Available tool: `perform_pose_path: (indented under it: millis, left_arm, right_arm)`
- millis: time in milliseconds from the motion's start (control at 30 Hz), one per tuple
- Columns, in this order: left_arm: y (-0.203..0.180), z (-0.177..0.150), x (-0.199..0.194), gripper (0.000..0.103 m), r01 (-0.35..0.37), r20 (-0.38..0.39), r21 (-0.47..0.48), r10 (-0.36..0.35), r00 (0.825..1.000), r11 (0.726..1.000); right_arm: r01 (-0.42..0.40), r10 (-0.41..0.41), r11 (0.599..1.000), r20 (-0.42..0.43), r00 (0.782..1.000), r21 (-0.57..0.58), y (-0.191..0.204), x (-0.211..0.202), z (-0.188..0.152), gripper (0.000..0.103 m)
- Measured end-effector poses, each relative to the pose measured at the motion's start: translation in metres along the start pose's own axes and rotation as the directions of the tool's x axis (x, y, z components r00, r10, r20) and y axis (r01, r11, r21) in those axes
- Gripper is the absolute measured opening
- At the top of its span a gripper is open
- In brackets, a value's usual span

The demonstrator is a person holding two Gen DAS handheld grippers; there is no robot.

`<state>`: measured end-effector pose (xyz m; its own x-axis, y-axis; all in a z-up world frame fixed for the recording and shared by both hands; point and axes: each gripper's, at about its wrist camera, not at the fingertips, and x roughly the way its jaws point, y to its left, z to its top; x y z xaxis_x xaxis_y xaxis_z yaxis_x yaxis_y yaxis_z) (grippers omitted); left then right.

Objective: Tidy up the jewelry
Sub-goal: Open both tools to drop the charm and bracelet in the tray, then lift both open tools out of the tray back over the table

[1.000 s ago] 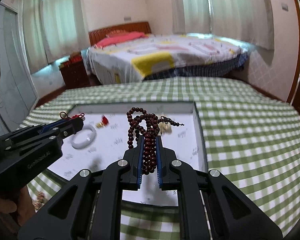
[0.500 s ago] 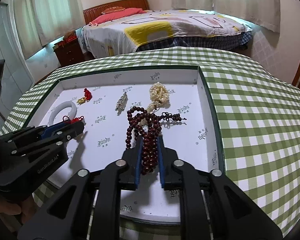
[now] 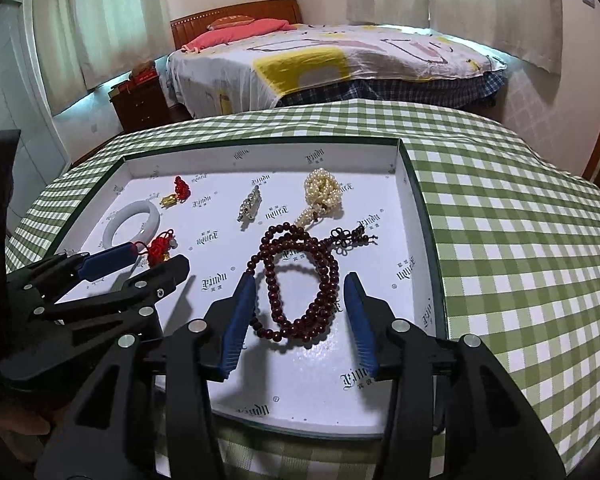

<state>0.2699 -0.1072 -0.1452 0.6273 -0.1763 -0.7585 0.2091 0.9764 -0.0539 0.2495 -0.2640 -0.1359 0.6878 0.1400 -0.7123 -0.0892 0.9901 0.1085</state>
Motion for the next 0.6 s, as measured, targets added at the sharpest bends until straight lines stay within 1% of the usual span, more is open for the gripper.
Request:
perform_pose_path:
  millis: [67,100,133,200,367,600]
  left_arm:
    - [0.000,0.001,-0.003,0.058,0.006,0.008,-0.001,-0.006,1.000,1.000]
    - [0.000,0.001,-0.006,0.059,0.007,0.013,-0.001,-0.007,1.000,1.000]
    - [0.000,0.001,-0.009,0.063,0.009,0.020,-0.001,-0.009,1.000,1.000]
    - [0.001,0.001,-0.017,0.065,0.012,0.040,-0.004,-0.012,0.999,1.000]
    - [0.006,0.001,-0.043,0.065,0.017,0.091,-0.017,-0.015,0.996,1.000]
    - [0.018,-0.007,-0.086,0.065,-0.008,0.168,-0.031,0.013,0.986,0.999]
  right_arm:
    - [-0.002,0.002,1.000,0.007,1.000,0.003,-0.001,-0.004,0.001,0.045]
    - [-0.002,0.002,1.000,0.013,1.000,0.005,-0.001,-0.008,0.001,0.045]
    - [-0.004,0.003,1.000,0.017,1.000,0.007,-0.001,-0.010,0.003,0.045]
    - [-0.006,0.005,1.000,0.033,0.999,0.009,0.000,-0.019,0.003,0.045]
    - [-0.010,0.009,1.000,0.071,0.997,0.008,0.005,-0.040,0.004,0.045]
    - [-0.012,0.012,1.000,0.108,0.994,0.001,0.018,-0.067,-0.001,0.045]
